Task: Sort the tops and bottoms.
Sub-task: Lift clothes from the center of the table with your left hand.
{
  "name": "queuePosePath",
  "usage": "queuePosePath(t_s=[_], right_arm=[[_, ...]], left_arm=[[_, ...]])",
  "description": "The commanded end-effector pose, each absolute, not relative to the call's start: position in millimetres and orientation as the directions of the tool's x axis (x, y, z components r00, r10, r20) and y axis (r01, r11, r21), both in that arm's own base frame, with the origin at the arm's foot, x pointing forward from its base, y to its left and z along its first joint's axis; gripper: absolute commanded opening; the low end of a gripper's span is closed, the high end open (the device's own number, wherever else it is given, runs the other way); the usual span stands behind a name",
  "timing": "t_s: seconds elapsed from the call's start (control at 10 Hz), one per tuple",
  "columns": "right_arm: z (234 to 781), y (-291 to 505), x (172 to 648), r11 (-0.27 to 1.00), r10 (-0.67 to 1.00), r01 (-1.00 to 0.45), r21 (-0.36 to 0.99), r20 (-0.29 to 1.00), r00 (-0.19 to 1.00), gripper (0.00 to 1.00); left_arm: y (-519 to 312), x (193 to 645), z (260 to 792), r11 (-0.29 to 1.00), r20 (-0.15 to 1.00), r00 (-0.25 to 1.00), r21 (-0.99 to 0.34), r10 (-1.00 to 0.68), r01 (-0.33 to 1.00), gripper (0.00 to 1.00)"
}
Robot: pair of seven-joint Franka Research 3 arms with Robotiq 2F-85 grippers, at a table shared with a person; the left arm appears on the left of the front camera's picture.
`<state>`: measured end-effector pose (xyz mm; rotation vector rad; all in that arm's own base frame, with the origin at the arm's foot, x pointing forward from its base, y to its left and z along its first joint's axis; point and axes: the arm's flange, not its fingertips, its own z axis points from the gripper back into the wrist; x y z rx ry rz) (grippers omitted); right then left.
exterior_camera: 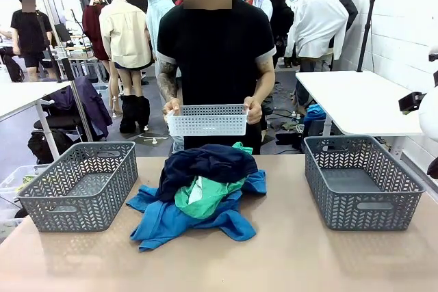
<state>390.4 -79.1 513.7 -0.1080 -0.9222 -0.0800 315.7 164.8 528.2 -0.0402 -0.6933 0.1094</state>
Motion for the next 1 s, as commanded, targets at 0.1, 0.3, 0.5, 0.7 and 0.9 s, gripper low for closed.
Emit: queuePosePath(t_s=[0.1,0.3,0.5,0.7,0.9], right_arm=[[512.0,-77.0,391.2,0.991,-0.02,0.12,-0.067,0.792,0.61,1.0],[512.0,-77.0,391.2,0.991,-0.02,0.12,-0.067,0.792,0.61,1.0],[512.0,-77.0,391.2,0.991,-0.02,0.12,-0.067,0.792,0.61,1.0],[512.0,-77.0,391.2,0.991,-0.02,0.12,-0.067,0.792,0.61,1.0],[512.0,-77.0,391.2,0.991,-0.02,0.12,-0.067,0.792,0.61,1.0]], left_arm=[[166.1,314.1,528.3,0.993,0.634,0.765,-0.069,0.114,-0.091,1.0],[166.1,314.1,528.3,0.993,0.634,0.765,-0.069,0.114,-0.091,1.0],[166.1,314.1,528.3,0.993,0.634,0.765,-0.069,0.114,-0.091,1.0],[166.1,314.1,528.3,0.993,0.634,0.765,-0.069,0.114,-0.091,1.0],[166.1,314.1,528.3,0.993,0.634,0.765,-0.069,0.114,-0.091,1.0]])
